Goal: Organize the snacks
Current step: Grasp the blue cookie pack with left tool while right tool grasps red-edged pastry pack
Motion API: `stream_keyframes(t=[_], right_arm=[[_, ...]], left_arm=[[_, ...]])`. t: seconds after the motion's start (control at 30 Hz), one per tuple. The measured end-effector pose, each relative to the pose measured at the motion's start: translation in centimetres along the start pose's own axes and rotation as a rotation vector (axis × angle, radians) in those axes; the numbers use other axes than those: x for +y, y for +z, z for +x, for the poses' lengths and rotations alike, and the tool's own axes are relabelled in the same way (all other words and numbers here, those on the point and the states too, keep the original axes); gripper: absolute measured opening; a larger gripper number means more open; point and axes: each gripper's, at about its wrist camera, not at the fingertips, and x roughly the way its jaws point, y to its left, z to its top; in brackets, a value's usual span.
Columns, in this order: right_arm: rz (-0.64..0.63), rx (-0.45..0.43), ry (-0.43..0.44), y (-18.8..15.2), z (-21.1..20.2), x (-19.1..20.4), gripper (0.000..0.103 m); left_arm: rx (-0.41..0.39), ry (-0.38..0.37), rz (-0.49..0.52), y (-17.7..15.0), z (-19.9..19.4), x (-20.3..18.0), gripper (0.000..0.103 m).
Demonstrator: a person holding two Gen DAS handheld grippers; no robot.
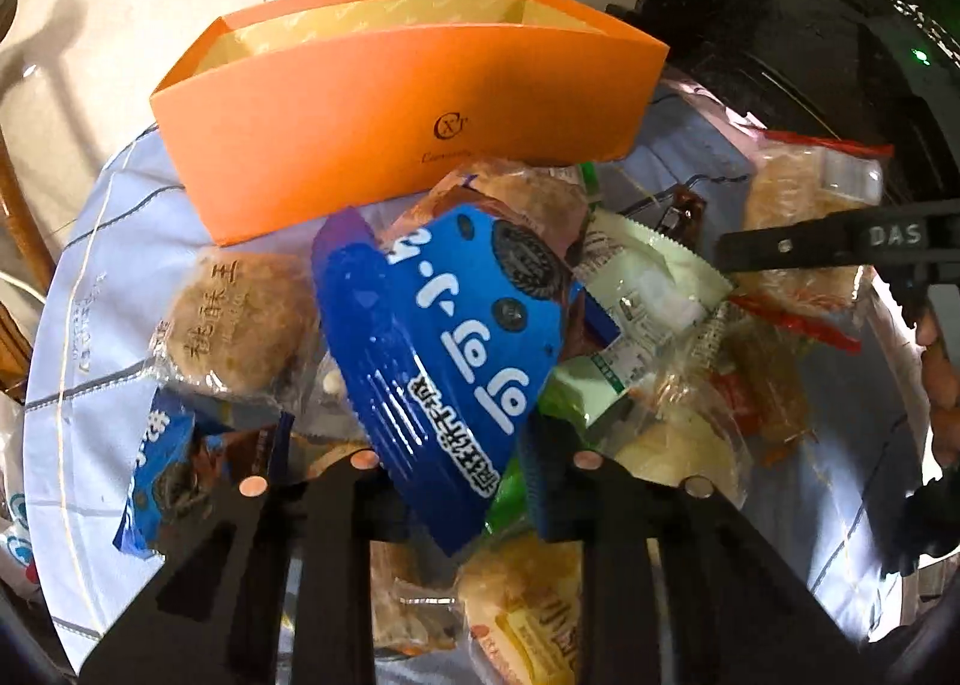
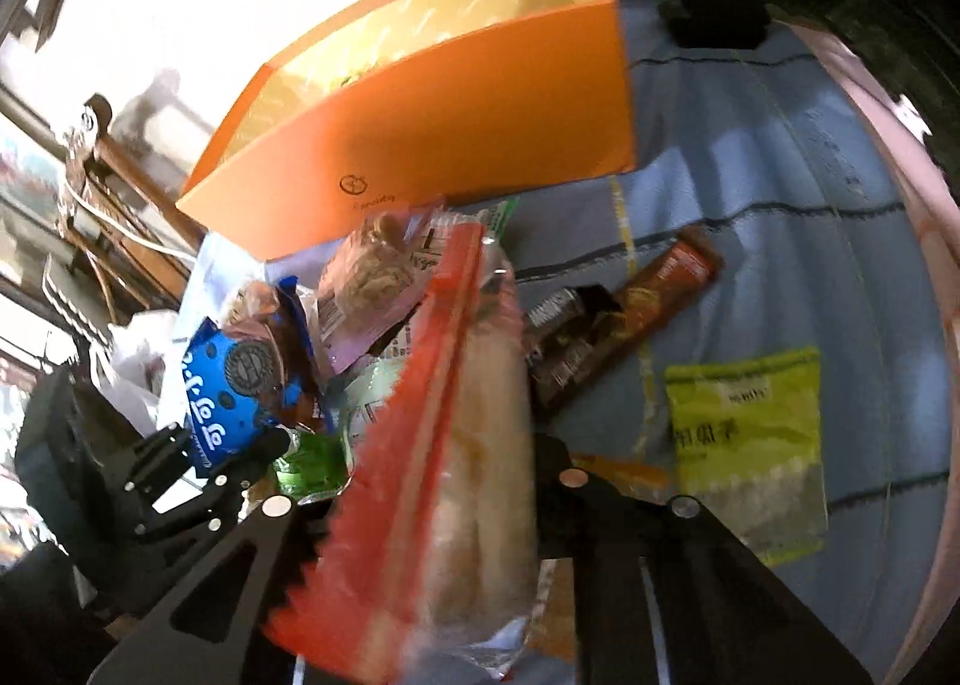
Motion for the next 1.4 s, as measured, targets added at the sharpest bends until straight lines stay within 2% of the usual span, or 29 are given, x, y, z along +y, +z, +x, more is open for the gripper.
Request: stream_keyframes(t=[0.1, 0.13, 0.17, 0.2, 0.23, 0.27, 0.33, 0.47, 0.57, 0.6, 0.67, 0.73, 0.93, 1.0, 1.07, 1.13, 1.23, 1.33, 1.4], right_arm=[[0.011, -0.007, 0.032, -0.4, -0.9, -0.3, 0.016], [0.004, -0.008, 0.023, -0.4, -0.9, -0.2, 0.016], [-0.004, -0.003, 0.005, -0.5, -0.7, -0.3, 0.017], [-0.005, 0.016, -0.009, -0.6, -0.3, -0.2, 0.017], [-0.001, 0.023, -0.016, -0.8, 0.1, -0.4, 0.017], [0.002, 0.03, -0.025, -0.9, 0.3, -0.5, 0.019], [0.012, 0.037, -0.034, -1.3, 0.7, -0.9, 0.019], [0.021, 0.04, -0.032, -1.7, 0.8, -1.1, 0.019], [0.014, 0.043, -0.028, -1.8, 0.8, -1.1, 0.019], [0.014, 0.043, -0.028, -1.7, 0.9, -1.1, 0.019], [0.015, 0.043, -0.026, -1.4, 1.2, -0.9, 0.019], [0.016, 0.044, -0.024, -1.4, 1.3, -0.8, 0.019], [0.014, 0.046, -0.02, -1.3, 1.5, -1.1, 0.019], [0.014, 0.049, -0.02, -1.3, 1.6, -1.1, 0.019], [0.012, 0.054, -0.023, -1.3, 1.7, -1.1, 0.019], [0.009, 0.057, -0.024, -1.3, 1.7, -1.0, 0.019], [0.008, 0.06, -0.027, -1.3, 1.8, -0.9, 0.019], [0.007, 0.059, -0.027, -1.1, 1.8, -0.8, 0.019], [0.004, 0.054, -0.028, -1.1, 1.6, -0.8, 0.019]], left_arm=[[-0.008, -0.009, -0.013, -0.3, -0.6, -0.1, 0.025], [-0.01, -0.022, -0.033, -0.2, -0.8, 0.0, 0.036], [-0.015, -0.027, -0.05, -0.3, -1.3, 0.4, 0.069], [-0.031, -0.023, -0.072, -0.2, -1.6, 0.7, 0.087], [-0.079, -0.009, -0.112, -0.1, -2.4, 1.1, 0.099], [-0.095, -0.018, -0.13, 0.0, -2.6, 1.6, 0.099], [-0.069, -0.042, -0.188, 0.8, -2.0, 2.3, 0.099], [-0.037, -0.004, -0.243, 1.4, -0.3, 3.1, 0.099], [-0.035, -0.022, -0.333, 1.5, 0.4, 4.4, 0.097], [-0.031, -0.022, -0.361, 1.8, 0.7, 4.7, 0.092], [-0.008, 0.037, -0.38, 1.8, 1.3, 5.4, 0.055], [0.035, 0.051, -0.396, 1.4, 2.1, 6.1, 0.035], [0.016, 0.042, -0.37, 0.7, 1.4, 5.7, 0.034], [0.029, 0.029, -0.394, 0.7, 1.5, 6.1, 0.041], [0.001, 0.035, -0.38, 1.2, 1.3, 6.4, 0.068], [-0.039, 0.053, -0.353, 2.0, 0.9, 6.1, 0.074], [-0.021, 0.048, -0.346, 3.2, 1.6, 5.8, 0.072], [0.026, 0.045, -0.356, 3.0, 2.6, 6.3, 0.037], [0.016, 0.03, -0.351, 2.6, 2.3, 6.3, 0.036]])
